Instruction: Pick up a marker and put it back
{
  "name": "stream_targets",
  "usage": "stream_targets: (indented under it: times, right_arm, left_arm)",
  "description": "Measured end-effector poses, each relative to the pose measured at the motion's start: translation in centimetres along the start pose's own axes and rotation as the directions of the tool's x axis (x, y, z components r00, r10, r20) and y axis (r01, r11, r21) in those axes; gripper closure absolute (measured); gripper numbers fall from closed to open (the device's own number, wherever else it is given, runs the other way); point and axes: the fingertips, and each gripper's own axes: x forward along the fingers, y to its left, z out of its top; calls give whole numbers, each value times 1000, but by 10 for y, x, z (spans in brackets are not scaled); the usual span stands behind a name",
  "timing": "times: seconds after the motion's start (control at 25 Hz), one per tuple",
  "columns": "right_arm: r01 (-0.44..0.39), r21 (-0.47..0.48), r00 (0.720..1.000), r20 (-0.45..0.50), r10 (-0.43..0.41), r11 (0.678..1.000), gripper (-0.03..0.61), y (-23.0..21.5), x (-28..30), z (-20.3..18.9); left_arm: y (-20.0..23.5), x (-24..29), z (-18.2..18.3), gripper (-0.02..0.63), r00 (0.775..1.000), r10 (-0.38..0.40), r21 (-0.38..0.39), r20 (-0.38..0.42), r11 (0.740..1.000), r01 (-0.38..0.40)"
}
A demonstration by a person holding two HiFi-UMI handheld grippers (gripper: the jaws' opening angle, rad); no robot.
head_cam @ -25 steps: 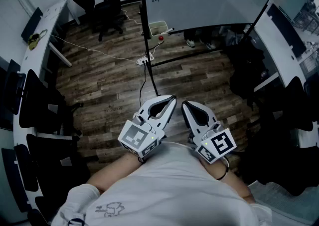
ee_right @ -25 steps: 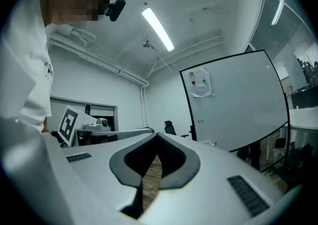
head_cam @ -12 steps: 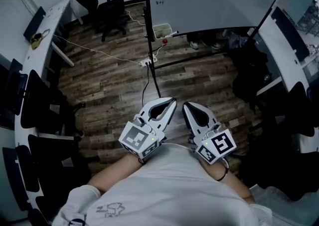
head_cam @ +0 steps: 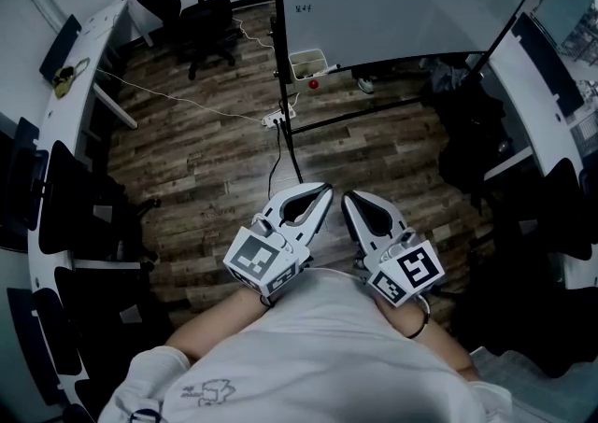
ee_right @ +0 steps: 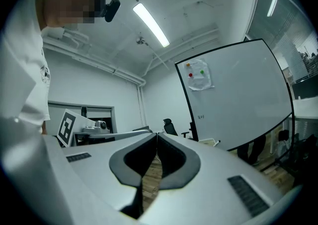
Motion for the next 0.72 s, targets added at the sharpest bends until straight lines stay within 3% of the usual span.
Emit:
stream_targets:
  times: [0.24, 0.72]
  right_arm:
    - [56, 5, 998, -10, -56, 998, 566, -25, 38, 0]
    - [84, 43, 996, -41, -83, 995, 566, -37, 140, 2]
  left_arm:
    - [41, 19, 5, 607, 999, -36, -2, -2, 999, 36]
    - [138, 44, 30, 607, 992, -121, -12, -21, 993, 120]
